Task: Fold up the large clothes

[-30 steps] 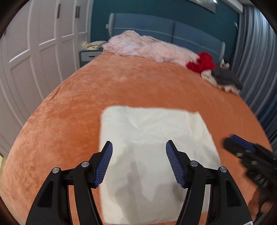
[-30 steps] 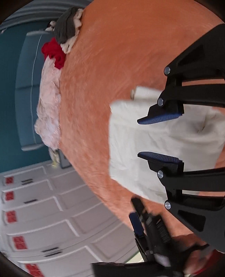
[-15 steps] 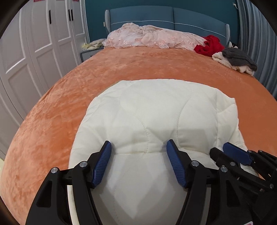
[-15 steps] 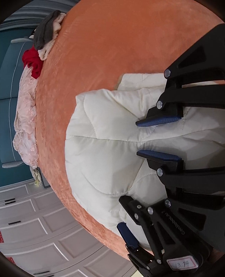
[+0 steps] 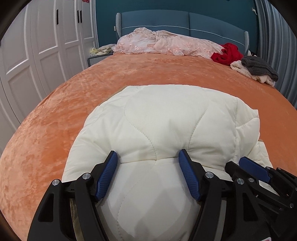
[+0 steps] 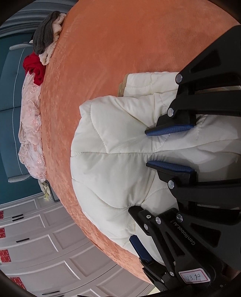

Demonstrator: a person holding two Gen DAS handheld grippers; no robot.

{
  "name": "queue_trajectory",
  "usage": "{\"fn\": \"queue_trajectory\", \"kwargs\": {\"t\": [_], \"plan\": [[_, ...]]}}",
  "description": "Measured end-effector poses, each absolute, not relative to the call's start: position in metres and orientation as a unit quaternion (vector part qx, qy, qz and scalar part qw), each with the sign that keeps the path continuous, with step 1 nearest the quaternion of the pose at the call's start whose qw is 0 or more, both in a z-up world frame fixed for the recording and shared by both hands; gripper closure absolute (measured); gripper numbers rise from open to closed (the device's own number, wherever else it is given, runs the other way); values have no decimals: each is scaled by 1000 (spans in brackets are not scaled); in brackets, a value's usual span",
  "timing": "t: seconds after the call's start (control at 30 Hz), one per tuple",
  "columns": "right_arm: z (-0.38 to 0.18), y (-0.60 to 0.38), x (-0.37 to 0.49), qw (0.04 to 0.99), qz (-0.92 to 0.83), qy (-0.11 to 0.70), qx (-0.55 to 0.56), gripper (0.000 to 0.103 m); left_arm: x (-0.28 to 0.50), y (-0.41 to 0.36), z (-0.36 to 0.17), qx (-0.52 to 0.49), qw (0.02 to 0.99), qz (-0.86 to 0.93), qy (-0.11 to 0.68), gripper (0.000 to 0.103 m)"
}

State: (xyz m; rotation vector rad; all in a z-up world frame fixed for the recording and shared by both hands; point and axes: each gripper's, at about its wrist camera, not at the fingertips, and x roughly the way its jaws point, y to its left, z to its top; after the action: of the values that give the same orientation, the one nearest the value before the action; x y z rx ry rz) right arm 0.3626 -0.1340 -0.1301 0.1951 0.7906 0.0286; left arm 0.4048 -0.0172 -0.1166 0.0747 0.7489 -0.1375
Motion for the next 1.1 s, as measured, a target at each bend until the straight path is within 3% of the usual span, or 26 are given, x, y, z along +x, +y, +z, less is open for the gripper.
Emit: {"fn": "queue_trajectory", "kwargs": {"t": [0.33, 0.47, 0.73, 0.97, 1.1], "plan": [[-106, -130, 353, 907, 11, 413, 77, 76, 397, -17, -104, 51, 921, -66, 380, 36], [-78, -137, 307, 905, 17, 414, 95, 70, 366, -7, -83, 45, 917, -75, 390, 35], [-96, -134, 262, 884, -5, 465, 46, 69, 300, -2, -76, 64, 903, -62, 420, 35], [-74, -135, 218, 867, -25, 494, 64, 68, 260, 9, -68, 38, 888, -64, 454, 35], [-65, -137, 175, 869, -21, 486, 89, 54, 231, 10, -64, 41, 885, -60, 460, 35]]}}
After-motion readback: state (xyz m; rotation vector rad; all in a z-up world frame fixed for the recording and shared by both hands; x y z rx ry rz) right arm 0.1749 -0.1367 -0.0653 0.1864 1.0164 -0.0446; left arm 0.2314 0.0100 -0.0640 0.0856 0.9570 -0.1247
